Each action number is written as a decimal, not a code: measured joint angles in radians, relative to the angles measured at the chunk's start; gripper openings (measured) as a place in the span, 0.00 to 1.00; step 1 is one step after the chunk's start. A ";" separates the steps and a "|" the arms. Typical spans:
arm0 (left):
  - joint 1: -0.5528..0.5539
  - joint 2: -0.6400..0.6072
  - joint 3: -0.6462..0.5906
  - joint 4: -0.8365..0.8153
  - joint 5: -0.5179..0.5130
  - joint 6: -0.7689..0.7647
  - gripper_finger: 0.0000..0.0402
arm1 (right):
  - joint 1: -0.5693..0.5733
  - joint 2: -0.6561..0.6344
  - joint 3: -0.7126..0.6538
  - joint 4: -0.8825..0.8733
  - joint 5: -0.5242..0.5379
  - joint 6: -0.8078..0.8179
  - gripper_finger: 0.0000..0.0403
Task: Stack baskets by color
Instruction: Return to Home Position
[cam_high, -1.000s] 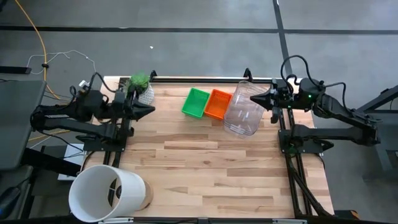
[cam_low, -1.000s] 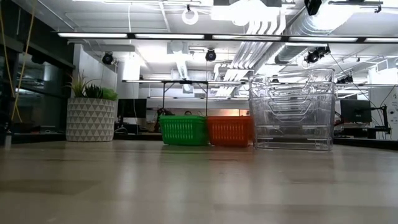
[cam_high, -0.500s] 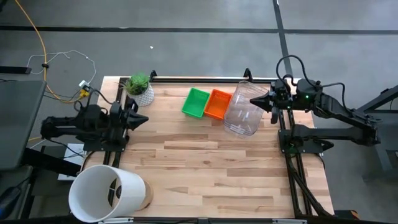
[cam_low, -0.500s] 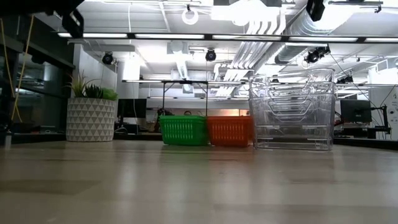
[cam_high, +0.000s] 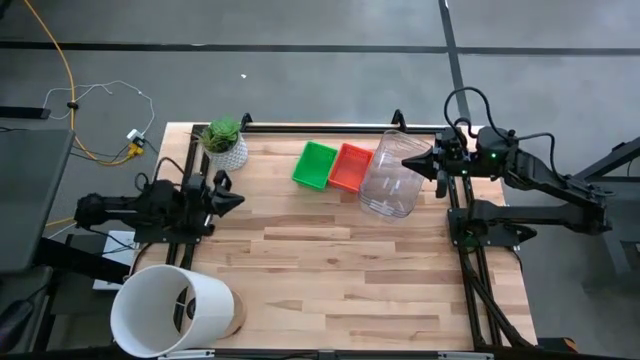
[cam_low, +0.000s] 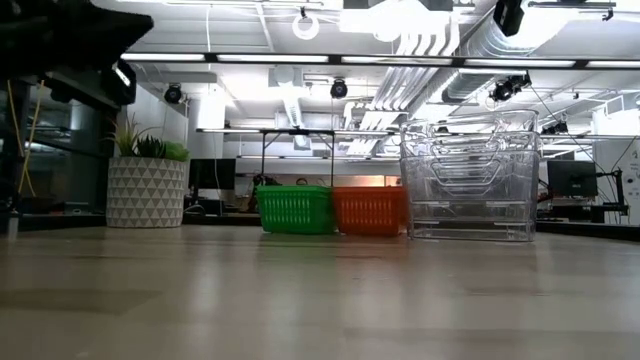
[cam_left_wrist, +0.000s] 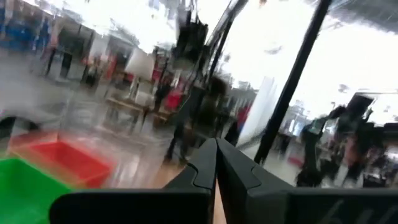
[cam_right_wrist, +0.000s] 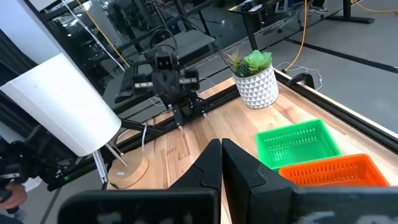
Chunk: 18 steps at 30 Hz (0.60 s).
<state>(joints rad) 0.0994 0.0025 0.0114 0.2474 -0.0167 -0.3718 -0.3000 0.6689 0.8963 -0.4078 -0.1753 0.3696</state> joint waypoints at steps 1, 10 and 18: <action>0.000 0.002 0.004 -0.052 0.003 -0.011 0.00 | 0.000 0.000 0.000 -0.002 0.000 0.000 0.00; 0.000 0.002 -0.001 -0.219 -0.008 0.050 0.00 | 0.000 0.000 0.000 -0.019 -0.005 0.000 0.00; 0.026 0.068 0.001 -0.235 -0.017 0.066 0.00 | 0.000 -0.002 0.000 -0.030 -0.102 -0.008 0.00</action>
<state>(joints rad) 0.1252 0.0700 0.0120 0.0120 -0.0341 -0.3061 -0.3000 0.6674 0.8963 -0.4383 -0.2773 0.3612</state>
